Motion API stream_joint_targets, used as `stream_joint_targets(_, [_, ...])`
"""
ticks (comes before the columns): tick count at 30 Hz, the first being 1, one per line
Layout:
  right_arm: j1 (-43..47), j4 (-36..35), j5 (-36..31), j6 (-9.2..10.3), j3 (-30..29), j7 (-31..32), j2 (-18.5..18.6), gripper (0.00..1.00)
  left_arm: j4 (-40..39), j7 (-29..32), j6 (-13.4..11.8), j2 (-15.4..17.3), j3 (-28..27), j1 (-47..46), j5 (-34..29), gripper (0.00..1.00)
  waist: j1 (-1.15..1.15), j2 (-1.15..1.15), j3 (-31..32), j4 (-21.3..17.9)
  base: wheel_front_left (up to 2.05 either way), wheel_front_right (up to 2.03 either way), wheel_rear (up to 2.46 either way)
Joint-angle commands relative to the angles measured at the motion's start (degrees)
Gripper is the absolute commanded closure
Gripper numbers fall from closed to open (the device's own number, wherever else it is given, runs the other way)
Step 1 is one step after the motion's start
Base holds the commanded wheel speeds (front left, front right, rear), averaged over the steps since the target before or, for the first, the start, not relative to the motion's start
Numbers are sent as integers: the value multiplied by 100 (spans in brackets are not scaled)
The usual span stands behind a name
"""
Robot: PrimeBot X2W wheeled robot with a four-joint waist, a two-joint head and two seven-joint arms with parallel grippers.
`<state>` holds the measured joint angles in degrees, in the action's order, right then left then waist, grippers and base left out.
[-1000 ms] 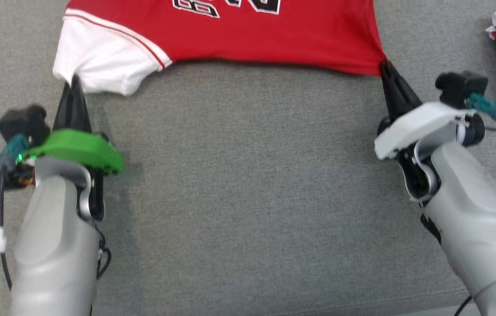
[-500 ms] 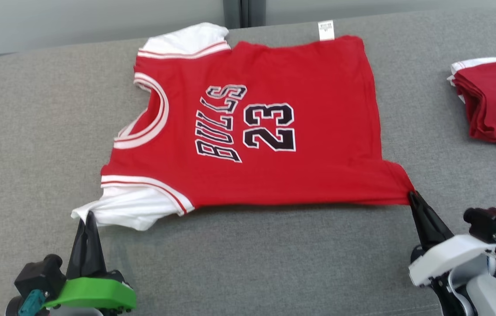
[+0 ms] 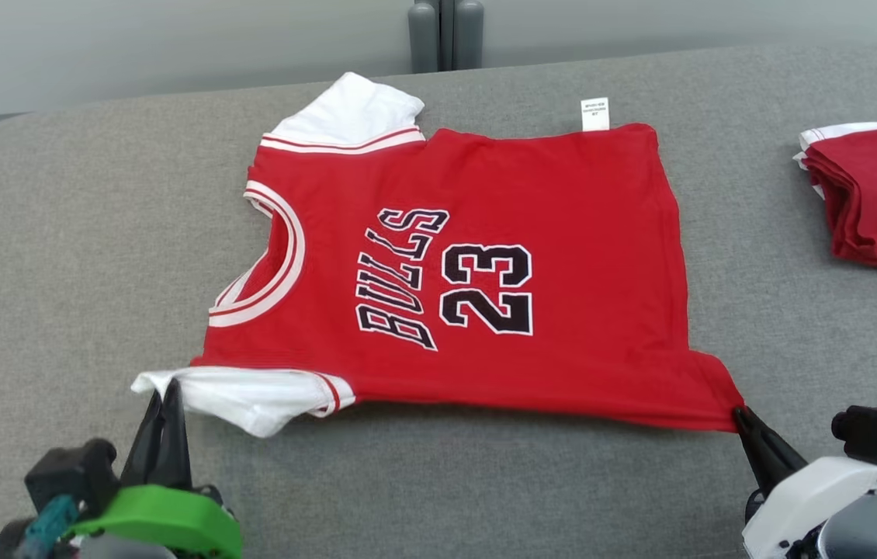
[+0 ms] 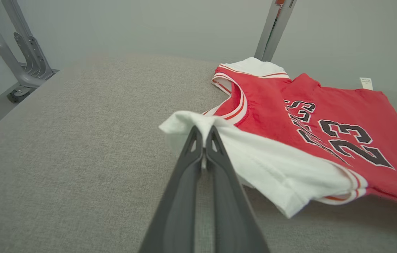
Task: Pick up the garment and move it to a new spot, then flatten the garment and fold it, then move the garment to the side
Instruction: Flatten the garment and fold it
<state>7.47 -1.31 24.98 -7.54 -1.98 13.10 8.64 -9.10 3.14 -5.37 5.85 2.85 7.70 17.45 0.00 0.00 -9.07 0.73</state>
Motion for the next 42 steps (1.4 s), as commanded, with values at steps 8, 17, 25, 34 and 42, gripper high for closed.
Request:
stream_joint_targets(8, [-1096, 144, 58, 9, -62, 792, 45, 100, 931, 1003, 407, 392, 246, -1827, 99, 100, 0, 0, -605, -198, 0, 0, 0])
stream_joint_targets(17, [-2102, 771, 133, 9, 335, 137, 309, 100, 2400, 1242, 683, 384, 437, -3131, 195, 100, 0, 0, -984, -319, 0, 0, 0])
stream_joint_targets(25, [-2478, 1388, 154, 9, 577, -1203, 459, 0, 2896, 318, 756, 269, 446, -3417, 129, 0, 0, 0, -1120, -277, 0, 0, 0])
stream_joint_targets(34, [-2161, 865, -812, 9, 578, -2696, 571, 0, 2442, -1402, 410, 237, 426, -2789, -300, 0, 0, 0, -984, -278, 0, 0, 0])
stream_joint_targets(42, [-1341, -58, -1388, 9, 294, -2793, 221, 0, 1535, -1766, 60, 333, 310, -1841, -552, 0, 0, 0, -699, -265, 0, 0, 0])
